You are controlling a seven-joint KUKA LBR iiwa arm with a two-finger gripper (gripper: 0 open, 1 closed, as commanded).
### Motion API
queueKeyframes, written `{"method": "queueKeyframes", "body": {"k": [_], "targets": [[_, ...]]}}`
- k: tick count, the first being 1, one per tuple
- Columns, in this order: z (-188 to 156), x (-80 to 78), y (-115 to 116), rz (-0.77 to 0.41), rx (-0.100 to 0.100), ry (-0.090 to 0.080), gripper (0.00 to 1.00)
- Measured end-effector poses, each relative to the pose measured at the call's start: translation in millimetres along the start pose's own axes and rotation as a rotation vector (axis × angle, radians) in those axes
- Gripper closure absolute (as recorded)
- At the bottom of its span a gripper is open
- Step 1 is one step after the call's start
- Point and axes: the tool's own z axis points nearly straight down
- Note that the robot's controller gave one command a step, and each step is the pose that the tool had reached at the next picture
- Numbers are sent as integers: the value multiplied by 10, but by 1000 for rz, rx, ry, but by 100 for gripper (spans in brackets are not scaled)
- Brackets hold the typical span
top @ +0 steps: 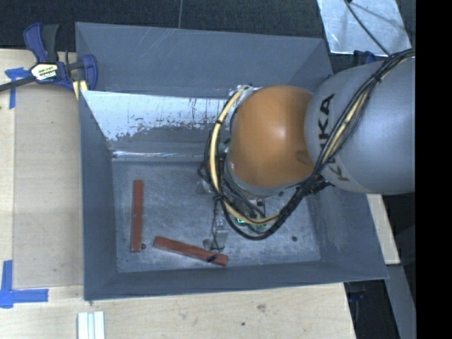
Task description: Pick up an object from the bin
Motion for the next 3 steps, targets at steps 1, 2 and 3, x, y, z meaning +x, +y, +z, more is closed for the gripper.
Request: {"method": "queueKeyframes", "body": {"k": [1, 2, 3], "targets": [[1142, 21, 109, -120, -1, -11, 0], [1124, 35, 113, -119, -2, -7, 100], [792, -712, -115, -528, 2, -7, 100]]}}
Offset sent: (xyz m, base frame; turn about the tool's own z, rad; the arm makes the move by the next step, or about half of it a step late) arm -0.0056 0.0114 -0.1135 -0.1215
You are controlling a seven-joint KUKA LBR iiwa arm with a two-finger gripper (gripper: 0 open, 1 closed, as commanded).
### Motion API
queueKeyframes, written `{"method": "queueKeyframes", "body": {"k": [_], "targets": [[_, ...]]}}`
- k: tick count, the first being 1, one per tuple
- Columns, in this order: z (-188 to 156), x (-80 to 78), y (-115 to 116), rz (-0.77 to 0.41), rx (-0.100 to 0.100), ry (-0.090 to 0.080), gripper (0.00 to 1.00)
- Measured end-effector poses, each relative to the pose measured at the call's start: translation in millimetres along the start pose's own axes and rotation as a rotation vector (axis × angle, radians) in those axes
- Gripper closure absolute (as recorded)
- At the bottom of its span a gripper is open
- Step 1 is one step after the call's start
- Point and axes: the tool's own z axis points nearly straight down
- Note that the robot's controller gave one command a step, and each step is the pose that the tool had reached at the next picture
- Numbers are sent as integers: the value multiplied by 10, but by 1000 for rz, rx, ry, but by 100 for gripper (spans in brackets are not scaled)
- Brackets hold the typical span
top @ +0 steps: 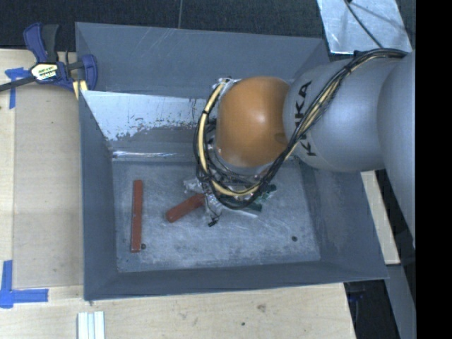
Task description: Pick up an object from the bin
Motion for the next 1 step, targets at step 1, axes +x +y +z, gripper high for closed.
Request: {"method": "queueKeyframes", "body": {"k": [1], "targets": [[-1266, -130, 53, 54, -1, -2, 100]]}}
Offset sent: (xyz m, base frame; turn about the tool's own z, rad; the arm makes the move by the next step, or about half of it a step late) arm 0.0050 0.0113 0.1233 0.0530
